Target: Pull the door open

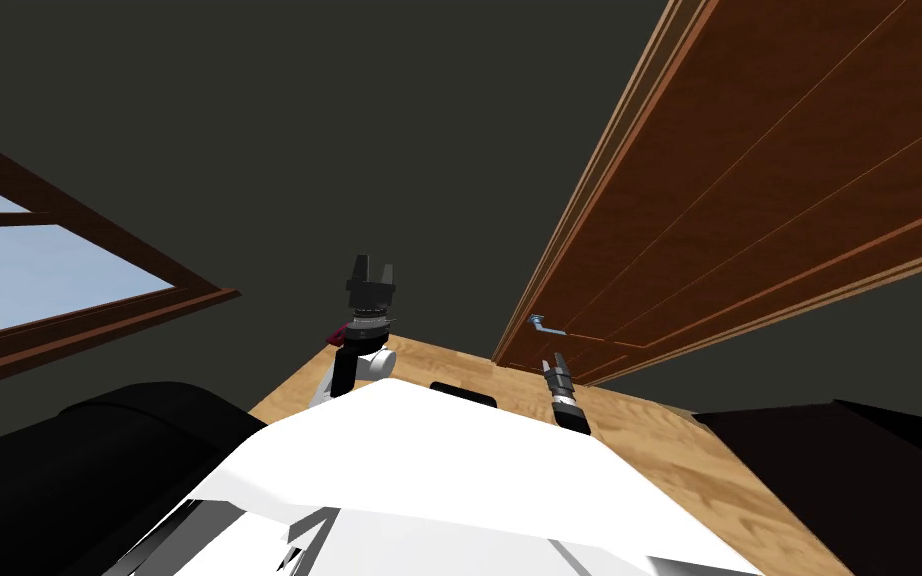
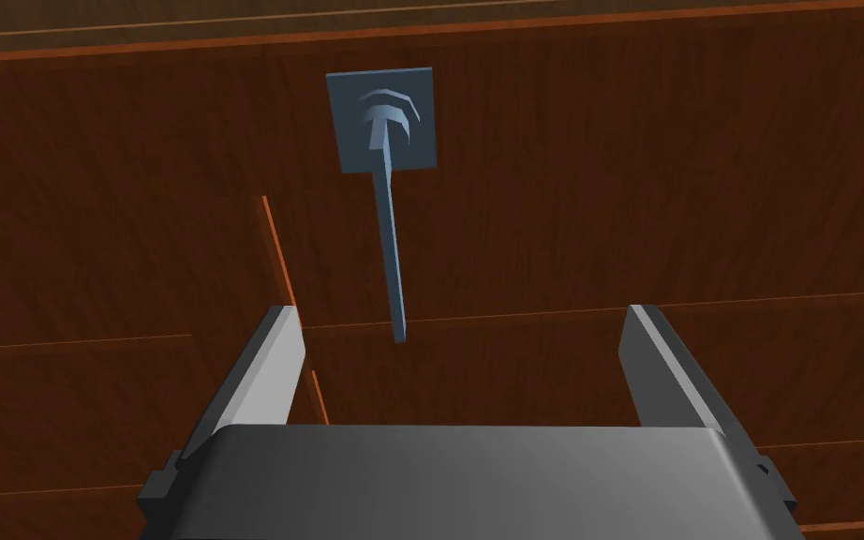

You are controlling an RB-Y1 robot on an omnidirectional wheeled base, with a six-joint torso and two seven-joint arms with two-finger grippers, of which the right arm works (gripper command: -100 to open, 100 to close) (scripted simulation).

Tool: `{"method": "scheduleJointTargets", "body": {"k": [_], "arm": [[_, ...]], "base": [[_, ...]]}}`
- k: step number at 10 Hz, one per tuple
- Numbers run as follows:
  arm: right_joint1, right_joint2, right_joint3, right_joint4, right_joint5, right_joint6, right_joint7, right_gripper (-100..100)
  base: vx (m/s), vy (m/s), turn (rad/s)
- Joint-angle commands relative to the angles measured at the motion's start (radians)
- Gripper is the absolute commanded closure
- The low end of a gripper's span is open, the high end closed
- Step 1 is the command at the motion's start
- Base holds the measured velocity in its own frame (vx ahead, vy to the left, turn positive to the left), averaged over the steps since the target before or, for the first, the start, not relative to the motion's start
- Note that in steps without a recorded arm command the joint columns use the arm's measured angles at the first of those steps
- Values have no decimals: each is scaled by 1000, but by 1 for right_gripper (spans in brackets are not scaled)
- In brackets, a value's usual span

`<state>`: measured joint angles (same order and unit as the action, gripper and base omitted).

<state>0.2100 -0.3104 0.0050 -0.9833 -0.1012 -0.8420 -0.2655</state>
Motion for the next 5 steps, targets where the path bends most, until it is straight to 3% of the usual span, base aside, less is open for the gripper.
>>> {"method": "scheduleJointTargets", "body": {"k": [1,2,5], "arm": [[-11,-6,1,37,-2,-13,-2,-100],[-20,-14,2,74,-4,-27,-5,-100],[-29,-22,3,111,-6,-41,-8,-100]], "base": [[54,-65,87],[71,-80,106],[48,-41,52]]}}
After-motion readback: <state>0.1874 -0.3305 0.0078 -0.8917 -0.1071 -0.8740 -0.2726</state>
